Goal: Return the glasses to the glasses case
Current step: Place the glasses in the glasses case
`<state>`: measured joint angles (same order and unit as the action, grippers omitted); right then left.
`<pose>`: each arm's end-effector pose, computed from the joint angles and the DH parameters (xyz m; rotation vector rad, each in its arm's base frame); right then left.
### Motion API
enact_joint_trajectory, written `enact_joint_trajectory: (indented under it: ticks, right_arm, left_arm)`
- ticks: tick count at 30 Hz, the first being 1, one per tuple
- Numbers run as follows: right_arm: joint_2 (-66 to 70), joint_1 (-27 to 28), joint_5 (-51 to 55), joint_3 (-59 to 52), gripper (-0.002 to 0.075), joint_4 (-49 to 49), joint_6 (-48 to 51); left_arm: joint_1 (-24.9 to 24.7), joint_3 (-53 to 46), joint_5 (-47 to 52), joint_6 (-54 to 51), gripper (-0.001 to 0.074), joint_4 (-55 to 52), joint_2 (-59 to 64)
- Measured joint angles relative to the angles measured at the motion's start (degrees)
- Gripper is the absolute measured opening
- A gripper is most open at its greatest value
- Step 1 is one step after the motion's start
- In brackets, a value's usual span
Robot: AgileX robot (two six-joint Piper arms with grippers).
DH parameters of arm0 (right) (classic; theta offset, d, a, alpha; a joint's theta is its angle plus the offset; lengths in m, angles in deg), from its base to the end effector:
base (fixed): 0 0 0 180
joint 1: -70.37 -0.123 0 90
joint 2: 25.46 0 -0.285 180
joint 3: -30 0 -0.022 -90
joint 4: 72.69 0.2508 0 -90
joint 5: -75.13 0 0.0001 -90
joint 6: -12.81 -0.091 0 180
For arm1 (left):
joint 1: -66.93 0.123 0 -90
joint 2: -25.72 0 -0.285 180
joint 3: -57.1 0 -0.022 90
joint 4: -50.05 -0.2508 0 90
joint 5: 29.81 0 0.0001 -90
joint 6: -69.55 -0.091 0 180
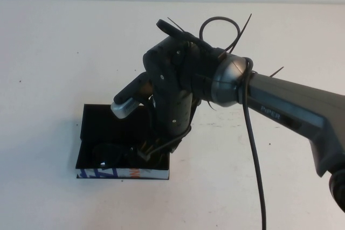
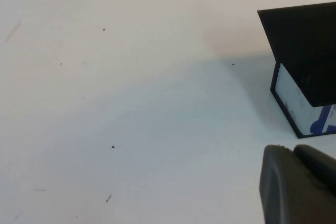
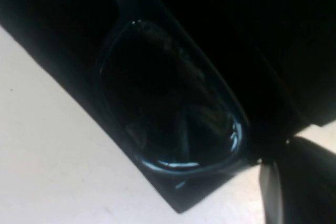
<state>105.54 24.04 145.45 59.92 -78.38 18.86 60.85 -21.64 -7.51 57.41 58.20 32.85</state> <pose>0.3175 0.3203 0.2219 -1.3447 2.6451 -0.0570 0.0514 -0.0104 0.1703 0.2119 1.8725 -0.0685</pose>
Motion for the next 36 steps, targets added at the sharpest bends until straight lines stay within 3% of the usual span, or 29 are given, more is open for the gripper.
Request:
enact_joint_trajectory:
  ticks: [19, 36]
  right_arm:
    - [0.03, 0.08, -0.15, 0.19, -0.0011, 1.76, 0.00]
    - [-9.74, 0.25, 0.17, 0.38, -0.0011, 1.76, 3.11]
  left_arm:
    - [0.00, 0.00, 0.00, 0.00, -0.0004, 0.00, 0.00]
    - [0.00, 0.00, 0.00, 0.00, -0.0004, 0.00, 0.00]
